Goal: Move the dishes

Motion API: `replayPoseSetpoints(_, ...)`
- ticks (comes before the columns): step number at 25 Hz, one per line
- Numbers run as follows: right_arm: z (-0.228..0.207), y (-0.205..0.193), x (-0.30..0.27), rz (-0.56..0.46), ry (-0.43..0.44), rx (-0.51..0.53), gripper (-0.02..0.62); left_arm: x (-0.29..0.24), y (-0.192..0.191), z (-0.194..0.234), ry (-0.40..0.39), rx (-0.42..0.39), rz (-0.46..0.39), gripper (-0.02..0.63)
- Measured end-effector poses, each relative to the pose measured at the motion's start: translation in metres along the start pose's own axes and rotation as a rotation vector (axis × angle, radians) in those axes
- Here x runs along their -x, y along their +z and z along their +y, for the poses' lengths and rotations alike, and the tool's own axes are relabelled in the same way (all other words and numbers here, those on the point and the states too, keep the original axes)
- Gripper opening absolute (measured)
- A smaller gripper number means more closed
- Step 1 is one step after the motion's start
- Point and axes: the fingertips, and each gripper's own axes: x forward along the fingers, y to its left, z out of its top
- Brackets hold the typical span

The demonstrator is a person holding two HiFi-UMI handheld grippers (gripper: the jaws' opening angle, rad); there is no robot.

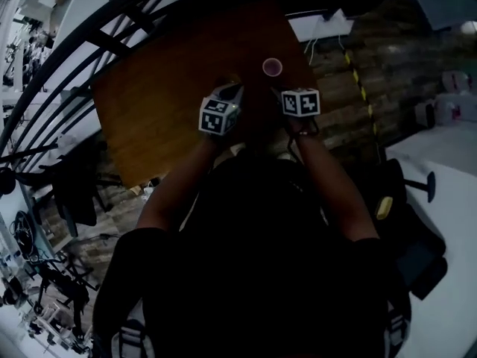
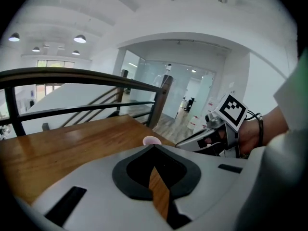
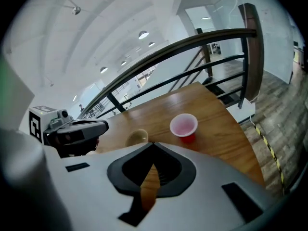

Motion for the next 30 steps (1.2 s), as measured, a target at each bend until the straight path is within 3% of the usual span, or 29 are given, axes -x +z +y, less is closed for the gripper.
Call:
replayPoseSetpoints(5,-0.051,-0.025,0.056,-0.082,-0.069,-0.109,0.012,-0.038,0.013,-0.077,-0.127,-0.141,0.029,-0.005)
replayPoseSetpoints(10,-0.112,-0.072,0.143,-0.191,-0.171,-0.232,0.012,-0.079,0.019,-0.188,-0.279,-0.256,0.061,-0.005)
replayPoseSetpoints(16,-0.182,-0.156,0.25,-0.269,-0.278,-0.353,0.012,-0.115,-0.006,-0.327,-0.417,-0.355,0.1,-0.005)
replayPoseSetpoints(23,-0.241,-0.276,0.364,-0.373,-0.412,-0.534,0.012,-0.13,-0.063,-0.487,-0.604,-0.481,0.197,-0.005)
replayPoseSetpoints(30,-0.272,-0.388,0.46,-0.463,-0.532,-0.7,0.012,-0.141,-0.103,-0.616,-0.751,-0.586,0.248,-0.005)
